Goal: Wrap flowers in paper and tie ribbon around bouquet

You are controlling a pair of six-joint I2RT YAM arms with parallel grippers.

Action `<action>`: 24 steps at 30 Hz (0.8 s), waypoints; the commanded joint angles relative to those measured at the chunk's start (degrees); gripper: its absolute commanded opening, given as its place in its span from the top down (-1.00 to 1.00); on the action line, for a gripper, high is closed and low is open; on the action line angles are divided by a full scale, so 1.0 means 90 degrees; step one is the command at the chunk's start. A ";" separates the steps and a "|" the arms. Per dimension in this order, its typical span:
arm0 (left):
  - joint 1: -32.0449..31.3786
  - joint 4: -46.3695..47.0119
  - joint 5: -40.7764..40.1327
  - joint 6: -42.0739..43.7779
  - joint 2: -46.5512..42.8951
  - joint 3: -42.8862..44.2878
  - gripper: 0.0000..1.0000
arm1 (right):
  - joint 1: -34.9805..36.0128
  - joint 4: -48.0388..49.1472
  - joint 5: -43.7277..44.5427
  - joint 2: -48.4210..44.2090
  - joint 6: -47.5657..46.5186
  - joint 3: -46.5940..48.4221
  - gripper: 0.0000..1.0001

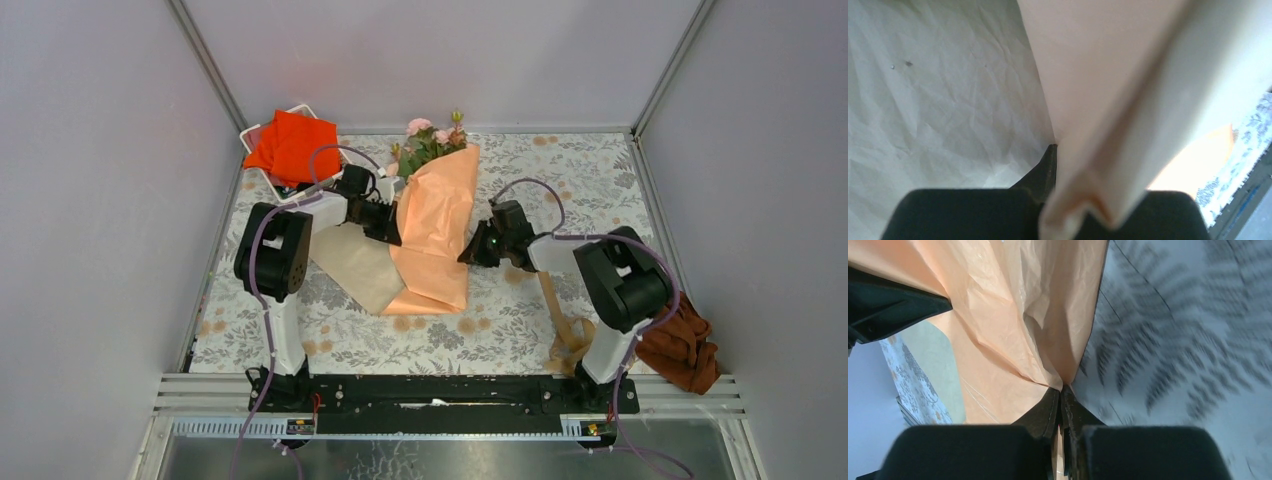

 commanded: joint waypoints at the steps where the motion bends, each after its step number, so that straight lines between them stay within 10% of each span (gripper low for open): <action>1: -0.0044 -0.0155 -0.0005 0.0050 0.0150 -0.0070 1.00 | -0.0085 -0.0591 0.1008 -0.0836 0.0227 -0.1014 0.88; 11: -0.0121 -0.0178 0.0229 -0.0160 0.0333 -0.0129 1.00 | -0.0082 -0.2412 0.2025 -0.2092 -0.0846 -0.0429 0.32; 17: -0.0117 -0.0091 0.0213 -0.0235 0.0341 -0.0205 1.00 | 0.0519 -0.2139 0.1948 -0.1615 -0.1737 0.1300 0.36; 24: -0.0101 -0.0113 0.0001 -0.0306 0.0324 -0.0169 1.00 | 0.0928 -0.0680 -0.0515 0.0314 -0.0739 0.2130 0.69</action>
